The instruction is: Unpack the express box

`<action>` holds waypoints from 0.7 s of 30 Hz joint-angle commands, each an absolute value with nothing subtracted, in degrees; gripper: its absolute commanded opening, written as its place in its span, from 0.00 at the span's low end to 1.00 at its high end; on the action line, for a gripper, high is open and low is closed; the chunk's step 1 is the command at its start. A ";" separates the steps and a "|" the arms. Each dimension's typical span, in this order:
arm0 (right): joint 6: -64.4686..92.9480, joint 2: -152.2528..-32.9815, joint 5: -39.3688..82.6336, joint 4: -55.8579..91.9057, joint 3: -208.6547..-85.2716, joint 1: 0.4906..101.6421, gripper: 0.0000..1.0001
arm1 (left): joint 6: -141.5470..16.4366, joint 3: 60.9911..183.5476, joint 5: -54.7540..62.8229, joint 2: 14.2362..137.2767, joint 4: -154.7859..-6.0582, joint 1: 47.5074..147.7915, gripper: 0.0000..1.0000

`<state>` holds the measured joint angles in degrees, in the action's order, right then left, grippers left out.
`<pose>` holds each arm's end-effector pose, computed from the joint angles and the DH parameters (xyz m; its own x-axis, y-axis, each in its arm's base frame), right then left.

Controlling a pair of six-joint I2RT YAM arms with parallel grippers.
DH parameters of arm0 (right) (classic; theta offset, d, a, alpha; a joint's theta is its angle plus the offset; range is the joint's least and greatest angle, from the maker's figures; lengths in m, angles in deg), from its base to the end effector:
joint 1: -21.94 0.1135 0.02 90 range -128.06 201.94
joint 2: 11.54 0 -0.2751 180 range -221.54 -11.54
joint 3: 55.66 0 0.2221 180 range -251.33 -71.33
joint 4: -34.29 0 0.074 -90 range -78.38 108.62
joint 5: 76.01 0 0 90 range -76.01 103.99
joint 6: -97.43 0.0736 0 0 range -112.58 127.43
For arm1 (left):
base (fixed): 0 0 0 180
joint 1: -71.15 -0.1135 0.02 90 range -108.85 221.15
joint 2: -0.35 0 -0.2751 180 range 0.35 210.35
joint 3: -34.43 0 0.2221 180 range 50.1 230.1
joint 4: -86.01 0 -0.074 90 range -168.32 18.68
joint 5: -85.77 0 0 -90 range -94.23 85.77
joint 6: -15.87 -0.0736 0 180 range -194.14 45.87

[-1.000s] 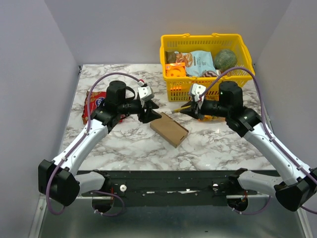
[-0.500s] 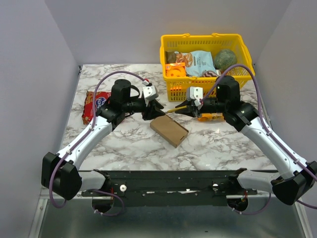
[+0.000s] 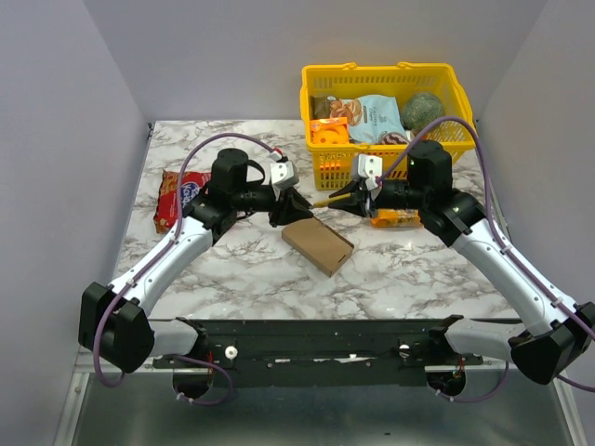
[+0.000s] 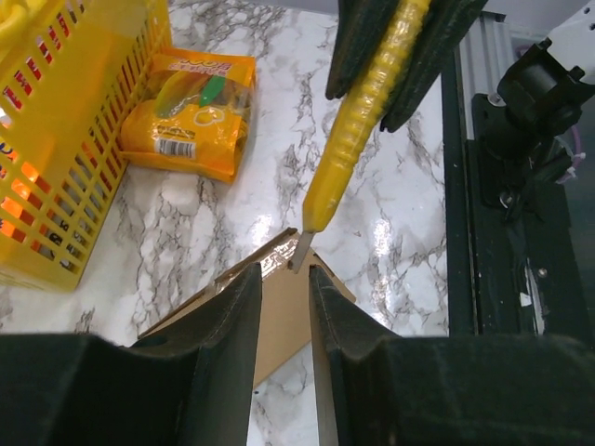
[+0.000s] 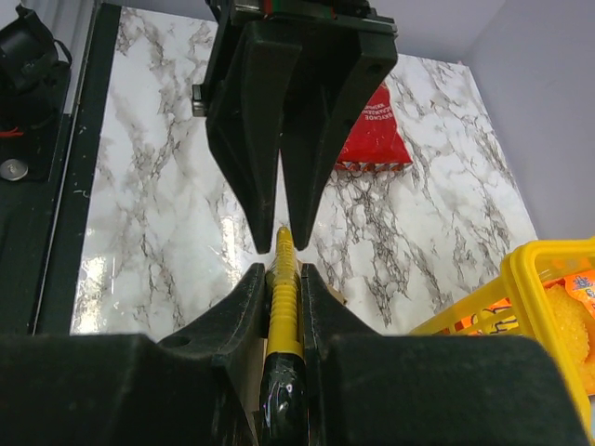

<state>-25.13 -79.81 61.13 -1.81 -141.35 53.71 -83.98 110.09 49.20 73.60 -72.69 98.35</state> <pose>0.1821 0.1762 0.3958 0.2810 -0.2566 -0.9248 -0.9460 0.0885 -0.3120 0.2168 -0.1779 0.3481 -0.1215 0.1770 -0.9767 0.9835 0.1546 -0.0943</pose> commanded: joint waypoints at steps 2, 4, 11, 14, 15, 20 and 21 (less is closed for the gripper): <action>-24.04 -79.83 58.21 1.30 -141.03 53.67 0.01 | -87.05 111.89 52.46 74.27 -70.15 99.45 0.37; -24.30 -79.57 57.67 1.39 -140.85 53.75 0.01 | -88.19 111.89 51.85 74.18 -69.01 99.45 0.38; -23.87 -79.30 58.46 1.48 -140.32 53.67 0.00 | -78.29 109.69 49.39 74.00 -77.34 99.01 0.38; -23.51 -79.30 58.64 1.39 -140.15 53.67 0.00 | -75.37 109.07 50.00 74.44 -81.13 98.31 0.33; -23.51 -79.39 58.81 1.39 -140.06 53.67 0.00 | -74.41 108.99 50.09 74.44 -81.74 98.31 0.32; -23.42 -79.04 58.82 1.48 -139.88 53.67 0.00 | -74.31 108.90 50.79 74.88 -82.45 98.31 0.10; -23.42 -78.95 58.82 1.48 -139.88 53.67 0.00 | -74.48 108.81 50.97 74.79 -82.28 98.31 0.06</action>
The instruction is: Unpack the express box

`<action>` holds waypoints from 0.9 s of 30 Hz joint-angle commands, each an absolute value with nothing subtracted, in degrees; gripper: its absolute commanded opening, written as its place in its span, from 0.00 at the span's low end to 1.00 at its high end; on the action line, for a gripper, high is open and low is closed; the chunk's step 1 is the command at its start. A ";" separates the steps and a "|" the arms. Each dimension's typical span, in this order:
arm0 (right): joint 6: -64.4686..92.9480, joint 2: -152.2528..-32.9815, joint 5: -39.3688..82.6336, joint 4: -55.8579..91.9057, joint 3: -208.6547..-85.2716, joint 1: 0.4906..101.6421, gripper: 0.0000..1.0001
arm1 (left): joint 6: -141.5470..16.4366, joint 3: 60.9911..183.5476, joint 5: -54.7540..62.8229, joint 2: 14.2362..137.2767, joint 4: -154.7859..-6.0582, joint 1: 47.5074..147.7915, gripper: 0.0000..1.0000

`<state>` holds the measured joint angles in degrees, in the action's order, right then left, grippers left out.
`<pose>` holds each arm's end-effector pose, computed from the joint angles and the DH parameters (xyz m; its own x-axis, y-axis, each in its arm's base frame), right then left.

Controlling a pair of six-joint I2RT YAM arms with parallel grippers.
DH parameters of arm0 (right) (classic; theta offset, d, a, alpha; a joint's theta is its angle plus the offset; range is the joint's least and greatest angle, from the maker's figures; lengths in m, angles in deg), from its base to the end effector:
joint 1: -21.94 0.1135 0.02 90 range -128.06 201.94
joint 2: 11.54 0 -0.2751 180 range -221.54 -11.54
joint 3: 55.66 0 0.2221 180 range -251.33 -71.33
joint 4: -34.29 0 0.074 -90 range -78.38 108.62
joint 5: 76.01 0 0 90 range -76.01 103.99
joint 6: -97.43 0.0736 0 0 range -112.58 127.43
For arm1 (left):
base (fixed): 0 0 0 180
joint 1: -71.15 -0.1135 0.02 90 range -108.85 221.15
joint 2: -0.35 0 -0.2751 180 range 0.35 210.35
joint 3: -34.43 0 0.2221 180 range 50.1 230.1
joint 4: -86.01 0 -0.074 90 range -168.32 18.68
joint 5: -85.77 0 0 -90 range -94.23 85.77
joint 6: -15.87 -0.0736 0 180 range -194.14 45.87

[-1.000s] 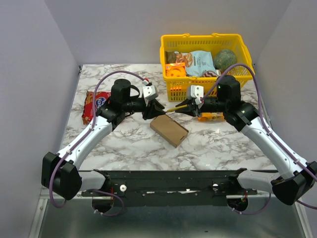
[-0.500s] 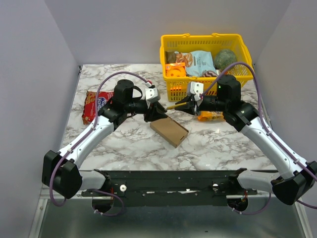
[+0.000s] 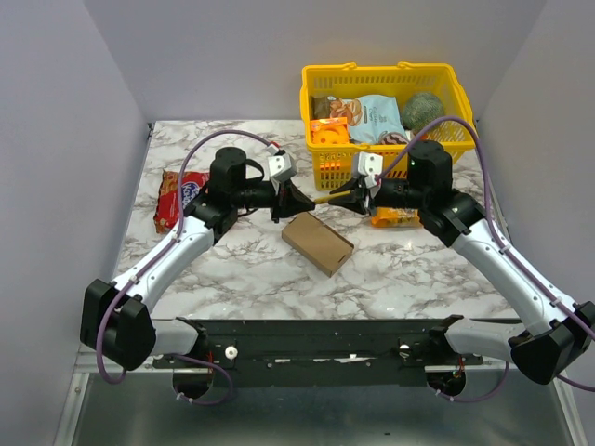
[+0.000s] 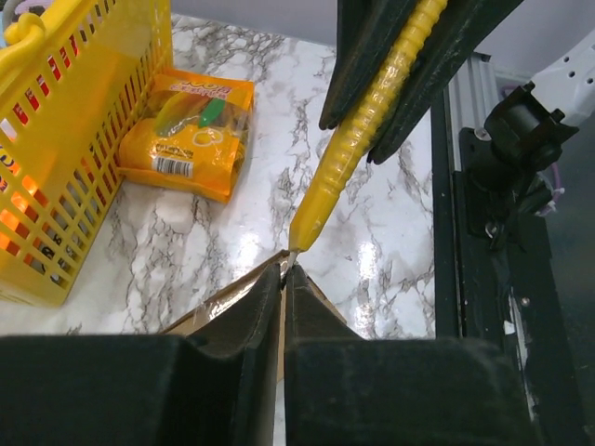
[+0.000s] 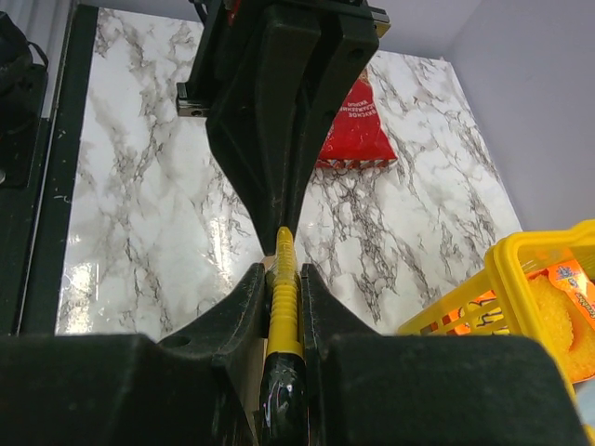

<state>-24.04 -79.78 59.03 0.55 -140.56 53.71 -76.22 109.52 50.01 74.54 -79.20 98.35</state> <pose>0.1862 0.1766 0.3957 0.2815 -0.2596 -0.9238 -0.9381 0.1279 -0.3218 0.2224 -0.1814 0.3536 -0.1781 0.1155 -0.9772 0.9749 0.1556 -0.1593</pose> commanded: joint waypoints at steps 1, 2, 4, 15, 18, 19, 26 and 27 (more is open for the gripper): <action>-23.34 -78.95 58.82 1.57 -139.88 53.67 0.01 | -75.10 108.72 51.14 74.88 -81.84 98.22 0.03; -23.25 -78.95 58.73 1.66 -139.88 53.67 0.01 | -75.36 108.55 51.14 74.71 -81.66 98.22 0.00; -23.07 -78.86 58.81 1.83 -139.97 53.67 0.00 | -76.76 108.28 51.23 74.71 -80.61 98.22 0.00; -24.65 -75.70 57.23 0.53 -142.87 53.58 0.01 | -104.79 104.68 47.01 74.09 -58.38 95.85 0.00; -26.06 -74.47 57.76 -1.67 -142.78 53.49 0.00 | -107.52 104.07 47.10 74.18 -54.16 93.57 0.00; -26.32 -74.12 58.02 -2.21 -142.78 53.49 0.00 | -108.32 103.98 47.36 74.09 -52.58 92.34 0.00; -27.29 -72.62 59.34 -5.37 -142.52 53.58 0.00 | -109.12 101.52 48.77 73.12 -52.04 89.96 0.00; -27.20 -72.62 59.34 -5.46 -142.43 53.49 0.00 | -108.42 101.34 49.29 72.95 -52.56 89.87 0.00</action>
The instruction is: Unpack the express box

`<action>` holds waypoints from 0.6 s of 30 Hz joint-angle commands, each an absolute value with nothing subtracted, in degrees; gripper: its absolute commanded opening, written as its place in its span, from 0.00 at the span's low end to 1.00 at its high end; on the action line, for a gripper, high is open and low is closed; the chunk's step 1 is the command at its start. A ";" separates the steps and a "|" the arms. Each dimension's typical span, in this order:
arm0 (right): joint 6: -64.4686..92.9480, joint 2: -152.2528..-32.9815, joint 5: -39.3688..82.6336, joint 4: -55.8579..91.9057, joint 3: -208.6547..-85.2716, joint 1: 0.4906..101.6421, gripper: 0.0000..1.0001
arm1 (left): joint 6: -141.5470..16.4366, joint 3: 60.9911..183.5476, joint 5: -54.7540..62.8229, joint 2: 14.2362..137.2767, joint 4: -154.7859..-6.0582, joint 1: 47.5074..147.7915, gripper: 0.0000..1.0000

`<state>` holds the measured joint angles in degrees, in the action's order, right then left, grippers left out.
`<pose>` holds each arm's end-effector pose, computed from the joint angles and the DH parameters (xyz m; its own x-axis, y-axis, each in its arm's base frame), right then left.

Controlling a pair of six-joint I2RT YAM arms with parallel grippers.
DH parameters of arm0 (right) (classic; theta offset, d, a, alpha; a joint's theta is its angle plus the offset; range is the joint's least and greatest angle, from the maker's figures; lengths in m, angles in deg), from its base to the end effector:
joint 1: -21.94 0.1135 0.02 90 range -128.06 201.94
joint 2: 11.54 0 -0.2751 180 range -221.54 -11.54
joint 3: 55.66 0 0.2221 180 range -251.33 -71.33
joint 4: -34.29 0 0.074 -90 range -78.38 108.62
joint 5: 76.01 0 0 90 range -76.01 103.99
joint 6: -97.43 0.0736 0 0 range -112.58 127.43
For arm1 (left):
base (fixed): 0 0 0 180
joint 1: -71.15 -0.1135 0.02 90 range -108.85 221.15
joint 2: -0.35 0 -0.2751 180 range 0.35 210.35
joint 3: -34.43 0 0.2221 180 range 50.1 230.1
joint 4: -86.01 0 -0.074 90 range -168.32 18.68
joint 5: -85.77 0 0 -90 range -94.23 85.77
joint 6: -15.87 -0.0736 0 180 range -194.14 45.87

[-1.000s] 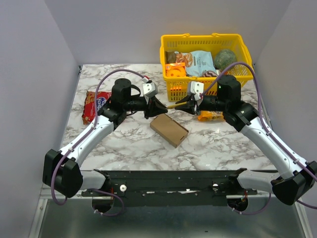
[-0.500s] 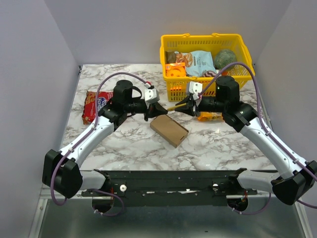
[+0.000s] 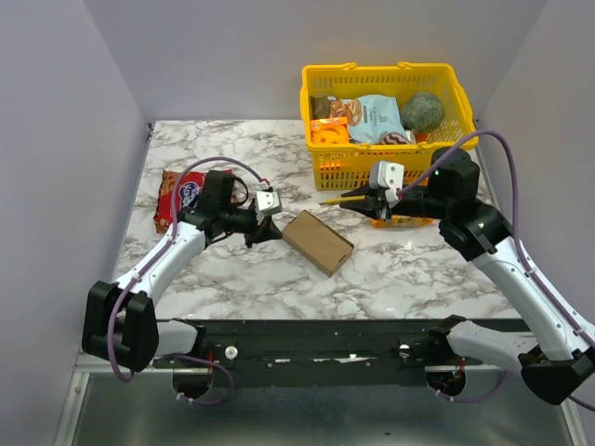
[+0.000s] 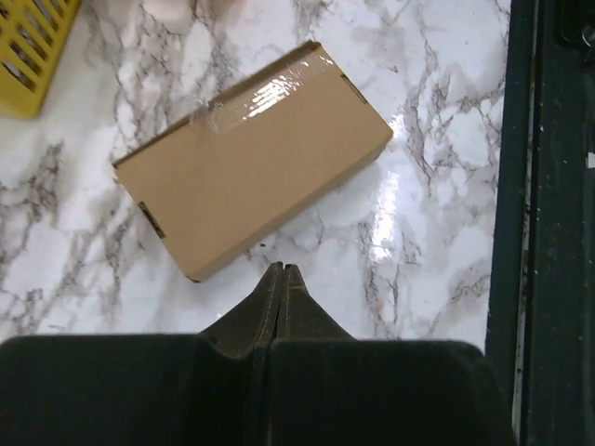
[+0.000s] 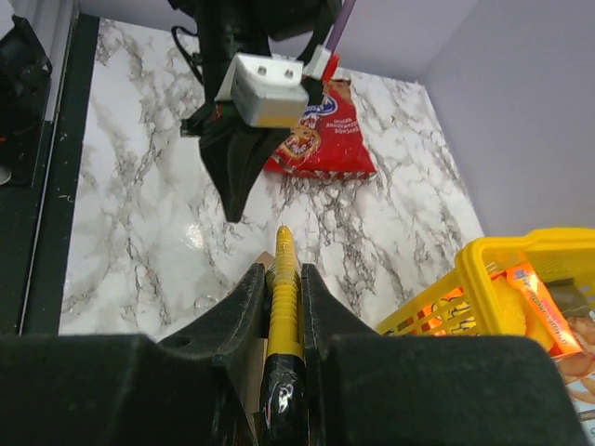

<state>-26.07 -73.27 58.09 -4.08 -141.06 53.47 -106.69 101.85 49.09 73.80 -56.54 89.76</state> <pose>0.1572 0.1565 0.4128 0.3436 -0.2542 -0.9041 -0.9110 0.1436 -0.3866 0.2163 -0.1351 0.2727 -0.1502 0.3898 -0.9086 0.9765 0.2024 -0.0746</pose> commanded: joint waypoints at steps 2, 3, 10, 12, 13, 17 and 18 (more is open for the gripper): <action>-26.07 -73.14 59.17 -5.29 -142.61 53.49 0.00 | -102.40 101.34 51.39 72.69 -56.15 89.96 0.06; -25.28 -73.32 58.99 -4.50 -142.70 53.49 0.00 | -99.65 101.43 52.28 72.68 -58.17 89.96 0.09; -17.98 -75.25 58.29 1.30 -142.61 53.49 0.00 | -74.51 102.39 54.75 72.24 -80.56 90.92 0.38; -15.87 -75.96 58.29 2.88 -142.87 53.58 0.00 | -70.81 102.83 54.83 72.68 -83.66 91.36 0.40; -15.17 -76.40 58.29 3.23 -143.05 53.49 0.00 | -68.53 103.01 54.75 73.29 -86.03 91.71 0.41; -11.66 -77.54 58.03 5.08 -143.66 53.49 0.00 | -60.19 103.19 53.61 75.05 -94.81 92.95 0.40; -11.13 -77.89 57.59 5.52 -143.84 53.49 0.01 | -56.68 103.01 53.69 75.41 -98.06 92.95 0.40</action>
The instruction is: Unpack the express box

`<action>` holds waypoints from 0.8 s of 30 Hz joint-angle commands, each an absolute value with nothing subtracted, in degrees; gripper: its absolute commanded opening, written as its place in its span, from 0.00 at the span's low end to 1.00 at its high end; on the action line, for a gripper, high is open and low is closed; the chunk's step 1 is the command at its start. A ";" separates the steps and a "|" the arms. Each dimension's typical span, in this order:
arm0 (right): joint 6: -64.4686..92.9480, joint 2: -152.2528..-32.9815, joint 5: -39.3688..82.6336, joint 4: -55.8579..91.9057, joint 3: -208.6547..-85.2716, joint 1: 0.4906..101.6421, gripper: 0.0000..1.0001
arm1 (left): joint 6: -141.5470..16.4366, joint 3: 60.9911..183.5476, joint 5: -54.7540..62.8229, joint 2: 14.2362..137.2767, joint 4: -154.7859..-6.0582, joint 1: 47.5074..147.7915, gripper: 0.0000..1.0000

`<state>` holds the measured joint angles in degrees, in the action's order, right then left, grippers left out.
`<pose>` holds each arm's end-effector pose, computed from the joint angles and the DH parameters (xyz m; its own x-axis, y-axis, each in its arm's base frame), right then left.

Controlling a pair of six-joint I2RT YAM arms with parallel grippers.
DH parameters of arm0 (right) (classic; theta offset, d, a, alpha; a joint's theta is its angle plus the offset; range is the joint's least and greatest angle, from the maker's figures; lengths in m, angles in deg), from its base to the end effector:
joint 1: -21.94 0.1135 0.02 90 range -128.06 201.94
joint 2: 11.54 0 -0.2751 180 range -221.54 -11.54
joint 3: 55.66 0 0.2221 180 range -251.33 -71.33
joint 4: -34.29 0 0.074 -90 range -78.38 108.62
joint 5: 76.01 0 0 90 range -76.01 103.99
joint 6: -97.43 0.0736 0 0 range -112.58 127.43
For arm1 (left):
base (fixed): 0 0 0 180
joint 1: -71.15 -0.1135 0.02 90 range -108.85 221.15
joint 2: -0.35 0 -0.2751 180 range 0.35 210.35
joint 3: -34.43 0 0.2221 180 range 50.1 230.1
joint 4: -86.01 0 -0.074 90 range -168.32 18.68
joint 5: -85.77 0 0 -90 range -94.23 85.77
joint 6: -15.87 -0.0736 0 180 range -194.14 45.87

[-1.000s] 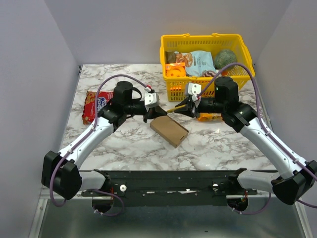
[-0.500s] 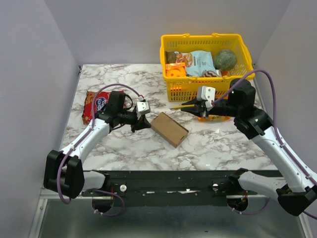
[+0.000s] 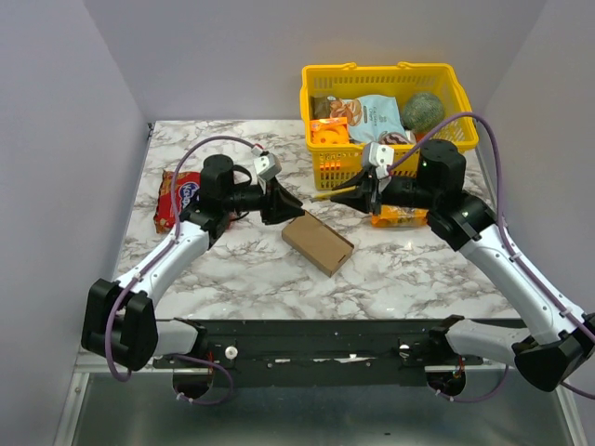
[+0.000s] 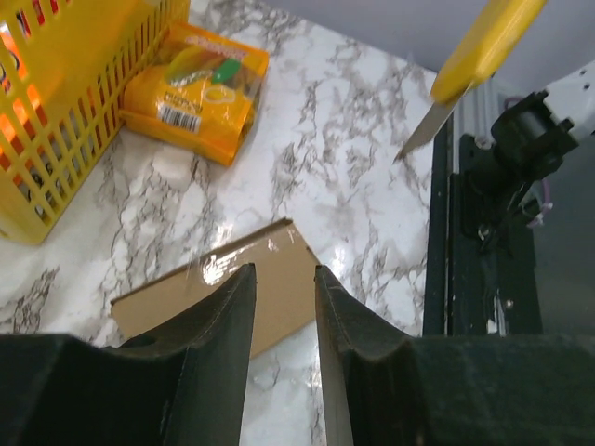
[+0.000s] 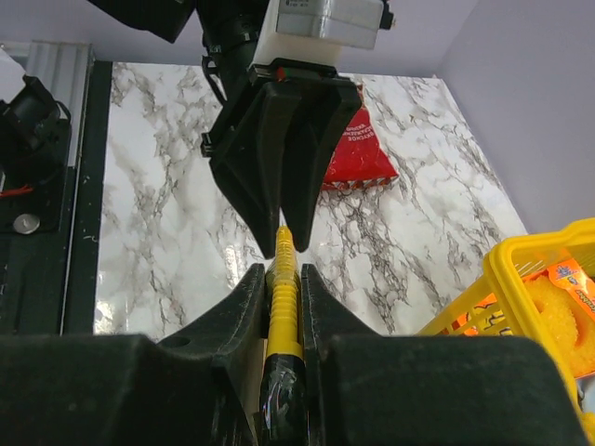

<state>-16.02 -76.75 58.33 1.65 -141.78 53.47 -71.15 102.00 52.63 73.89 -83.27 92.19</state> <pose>0.1744 0.1673 0.4168 0.2220 -0.1977 -0.9548 -0.9472 0.1887 -0.2593 0.2321 -0.1553 0.3214 -0.3168 0.0914 -0.9441 0.9296 0.2273 -0.2899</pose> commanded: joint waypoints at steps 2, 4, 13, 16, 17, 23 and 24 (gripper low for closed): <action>-9.55 -78.24 56.62 6.14 -143.93 53.49 0.00 | -49.74 102.92 53.61 76.46 -105.81 93.03 0.37; -9.01 -78.42 55.83 6.75 -144.01 53.49 0.00 | -48.12 103.45 53.52 77.25 -107.84 93.38 0.36; -7.78 -78.86 54.33 7.46 -143.49 53.49 0.01 | -46.98 104.86 55.10 78.57 -109.78 93.91 0.33; -7.95 -79.12 53.98 7.72 -143.66 53.58 0.00 | -47.76 104.86 57.02 78.66 -109.52 94.09 0.31; -8.04 -79.12 53.72 7.81 -143.75 53.49 0.00 | -48.38 104.94 57.64 78.75 -109.00 94.18 0.31; -7.87 -79.30 54.50 7.72 -145.07 52.79 0.00 | -56.99 104.95 62.91 77.52 -101.35 93.92 0.33; -7.87 -79.30 55.81 7.46 -145.07 52.70 0.01 | -56.74 104.60 63.44 77.34 -101.61 93.74 0.33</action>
<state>-8.41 -79.04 54.77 5.71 -142.59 53.34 -51.98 103.57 57.11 78.30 -104.82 93.67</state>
